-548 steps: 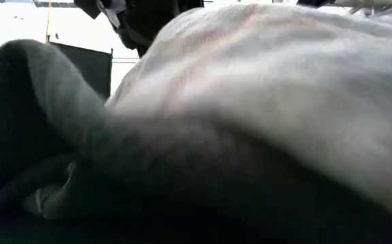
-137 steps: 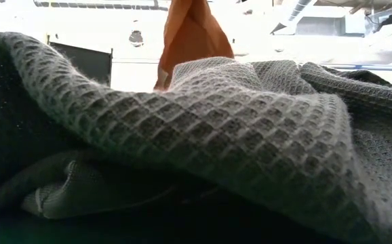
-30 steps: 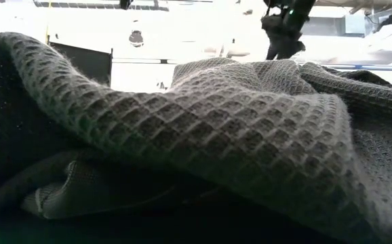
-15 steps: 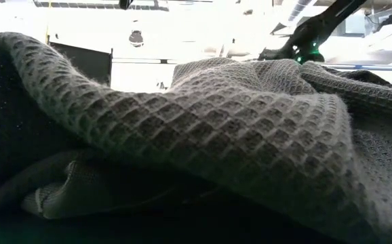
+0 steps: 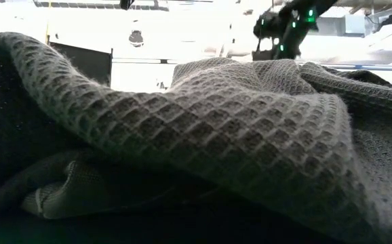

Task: Sort towels by color in basket
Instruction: Put the orange towel into the orange bin

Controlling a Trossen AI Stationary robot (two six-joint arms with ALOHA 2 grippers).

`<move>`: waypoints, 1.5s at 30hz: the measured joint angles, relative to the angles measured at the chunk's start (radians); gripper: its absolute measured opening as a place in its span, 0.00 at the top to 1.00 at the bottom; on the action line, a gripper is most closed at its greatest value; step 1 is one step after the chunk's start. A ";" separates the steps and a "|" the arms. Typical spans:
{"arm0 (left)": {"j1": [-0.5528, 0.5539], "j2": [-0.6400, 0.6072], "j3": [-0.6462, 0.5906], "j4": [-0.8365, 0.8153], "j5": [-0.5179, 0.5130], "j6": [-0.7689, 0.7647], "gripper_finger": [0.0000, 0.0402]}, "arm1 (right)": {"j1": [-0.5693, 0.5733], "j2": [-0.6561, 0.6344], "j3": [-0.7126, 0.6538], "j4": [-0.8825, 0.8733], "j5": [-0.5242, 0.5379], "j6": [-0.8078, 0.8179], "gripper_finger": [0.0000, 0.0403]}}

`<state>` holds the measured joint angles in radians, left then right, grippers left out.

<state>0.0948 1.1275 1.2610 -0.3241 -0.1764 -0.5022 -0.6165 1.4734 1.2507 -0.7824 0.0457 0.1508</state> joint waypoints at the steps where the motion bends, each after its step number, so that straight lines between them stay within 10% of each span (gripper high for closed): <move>1: 0.000 0.000 0.000 0.000 0.007 0.000 0.44 | -0.002 -0.006 0.030 -0.007 0.008 0.000 0.49; 24: -0.040 -0.010 0.000 -0.063 0.023 -0.049 0.44 | 0.020 0.374 -0.104 0.208 -0.040 -0.001 0.49; 39: -0.040 -0.010 0.000 -0.062 0.041 -0.068 0.44 | -0.022 0.002 0.081 0.048 0.054 0.026 0.49; 45: -0.040 -0.010 0.000 -0.062 0.040 -0.071 0.44 | -0.018 -0.038 -0.064 -0.031 0.022 0.169 0.49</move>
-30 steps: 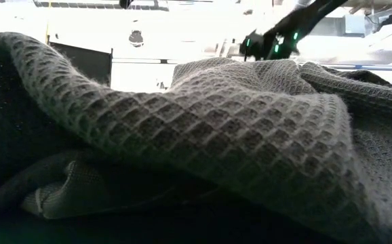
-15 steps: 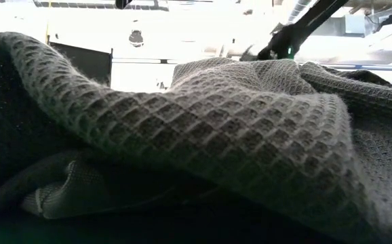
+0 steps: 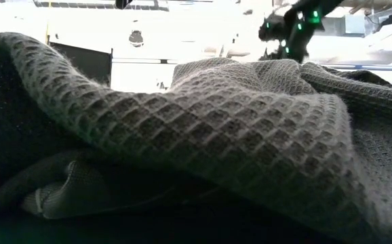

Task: Sort towels by color in basket
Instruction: Put the orange towel into the orange bin

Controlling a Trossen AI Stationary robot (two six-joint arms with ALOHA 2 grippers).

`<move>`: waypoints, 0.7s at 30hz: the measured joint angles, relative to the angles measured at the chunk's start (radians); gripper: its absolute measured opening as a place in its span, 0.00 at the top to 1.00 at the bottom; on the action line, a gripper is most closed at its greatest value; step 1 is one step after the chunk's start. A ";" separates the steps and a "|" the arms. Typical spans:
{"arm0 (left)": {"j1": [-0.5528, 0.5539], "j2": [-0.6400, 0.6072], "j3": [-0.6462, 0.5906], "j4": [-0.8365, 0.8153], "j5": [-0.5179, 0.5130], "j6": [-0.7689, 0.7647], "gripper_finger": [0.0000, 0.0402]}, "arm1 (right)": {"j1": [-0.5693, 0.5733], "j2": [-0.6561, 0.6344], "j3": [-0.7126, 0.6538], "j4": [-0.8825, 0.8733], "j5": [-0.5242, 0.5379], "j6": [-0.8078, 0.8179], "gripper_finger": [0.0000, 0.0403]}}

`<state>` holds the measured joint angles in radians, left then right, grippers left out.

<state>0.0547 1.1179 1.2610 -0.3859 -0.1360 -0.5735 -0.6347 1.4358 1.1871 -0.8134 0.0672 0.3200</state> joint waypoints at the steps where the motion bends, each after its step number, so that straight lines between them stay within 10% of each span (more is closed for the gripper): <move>1: 0.000 0.000 0.000 0.000 0.000 0.000 0.44 | 0.004 -0.004 -0.042 0.042 -0.034 0.030 0.49; 11: 0.000 0.000 0.000 0.000 -0.001 -0.019 0.44 | 0.016 0.042 -0.425 0.633 -0.205 0.321 0.49; 21: 0.000 0.000 0.000 -0.001 -0.002 -0.019 0.44 | -0.003 0.053 -0.445 0.679 -0.291 0.365 0.49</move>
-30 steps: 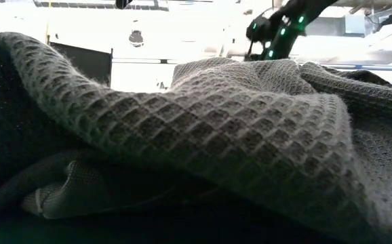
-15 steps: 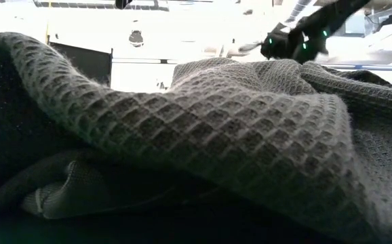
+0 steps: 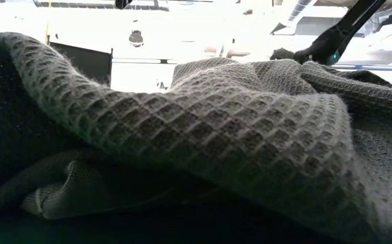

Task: Sort towels by color in basket
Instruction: Put the orange towel into the orange bin, then put the gray patterned towel into the orange bin

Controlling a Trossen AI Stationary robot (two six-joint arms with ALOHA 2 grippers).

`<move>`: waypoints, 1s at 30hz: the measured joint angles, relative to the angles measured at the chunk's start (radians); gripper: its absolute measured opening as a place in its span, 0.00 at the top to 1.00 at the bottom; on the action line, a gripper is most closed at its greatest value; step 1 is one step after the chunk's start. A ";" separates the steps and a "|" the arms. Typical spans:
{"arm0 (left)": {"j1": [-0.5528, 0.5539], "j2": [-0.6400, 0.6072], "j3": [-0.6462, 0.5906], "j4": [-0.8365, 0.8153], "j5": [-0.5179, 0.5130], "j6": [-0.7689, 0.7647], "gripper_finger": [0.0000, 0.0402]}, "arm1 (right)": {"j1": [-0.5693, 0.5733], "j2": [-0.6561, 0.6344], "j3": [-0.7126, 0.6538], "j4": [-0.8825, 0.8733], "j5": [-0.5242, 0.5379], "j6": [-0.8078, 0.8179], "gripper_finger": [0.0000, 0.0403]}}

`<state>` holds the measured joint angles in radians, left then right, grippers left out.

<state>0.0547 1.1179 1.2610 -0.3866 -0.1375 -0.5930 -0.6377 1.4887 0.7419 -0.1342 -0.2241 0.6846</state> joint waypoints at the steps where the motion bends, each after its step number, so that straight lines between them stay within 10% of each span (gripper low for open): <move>1: 0.000 0.000 0.000 0.000 0.000 0.002 0.44 | -0.002 -0.020 0.013 -0.005 0.001 0.000 0.49; 15: 0.015 0.000 0.000 -0.033 0.049 0.015 0.44 | 0.074 -0.339 0.288 -0.230 0.170 -0.272 0.49; 30: -0.003 0.082 0.002 -0.041 0.058 0.008 0.44 | 0.535 -0.453 0.110 -0.165 0.384 -0.232 0.49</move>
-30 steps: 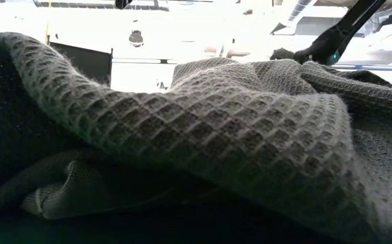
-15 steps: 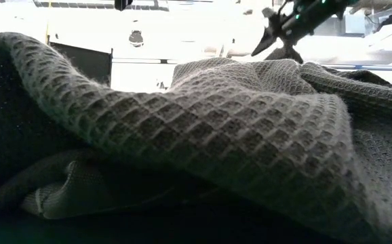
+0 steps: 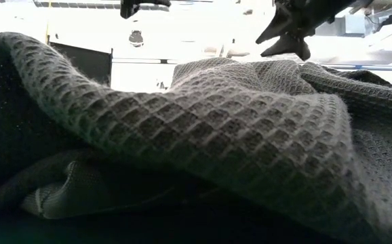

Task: Sort towels by color in basket
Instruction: Put the gray patterned towel into the orange bin

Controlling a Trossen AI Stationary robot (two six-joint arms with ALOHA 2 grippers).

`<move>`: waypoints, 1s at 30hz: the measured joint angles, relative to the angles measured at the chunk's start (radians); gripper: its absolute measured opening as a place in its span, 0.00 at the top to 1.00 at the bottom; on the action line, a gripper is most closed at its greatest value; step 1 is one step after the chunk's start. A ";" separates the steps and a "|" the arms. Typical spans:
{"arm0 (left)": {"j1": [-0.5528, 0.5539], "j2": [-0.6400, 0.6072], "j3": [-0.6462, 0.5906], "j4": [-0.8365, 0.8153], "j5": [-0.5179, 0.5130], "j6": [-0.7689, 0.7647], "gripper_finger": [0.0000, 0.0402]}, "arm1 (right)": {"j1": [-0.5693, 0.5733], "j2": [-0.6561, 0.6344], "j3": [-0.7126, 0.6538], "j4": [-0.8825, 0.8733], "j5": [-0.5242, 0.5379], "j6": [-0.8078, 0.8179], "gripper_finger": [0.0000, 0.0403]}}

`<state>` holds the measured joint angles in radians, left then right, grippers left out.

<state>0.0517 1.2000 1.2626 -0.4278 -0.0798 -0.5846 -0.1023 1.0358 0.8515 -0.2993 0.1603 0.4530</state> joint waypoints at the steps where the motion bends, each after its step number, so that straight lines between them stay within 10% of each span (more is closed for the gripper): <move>1: -0.006 0.020 0.000 0.004 0.002 0.000 0.44 | 0.021 -0.003 0.000 0.006 0.003 0.000 0.49; 30: -0.023 0.455 0.439 -0.232 0.234 0.134 0.44 | 0.488 -0.190 -0.059 -0.220 0.219 0.104 0.49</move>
<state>0.0285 1.6555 1.7017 -0.6597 0.1545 -0.4507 0.3860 0.8455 0.7928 -0.5193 0.3798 0.5566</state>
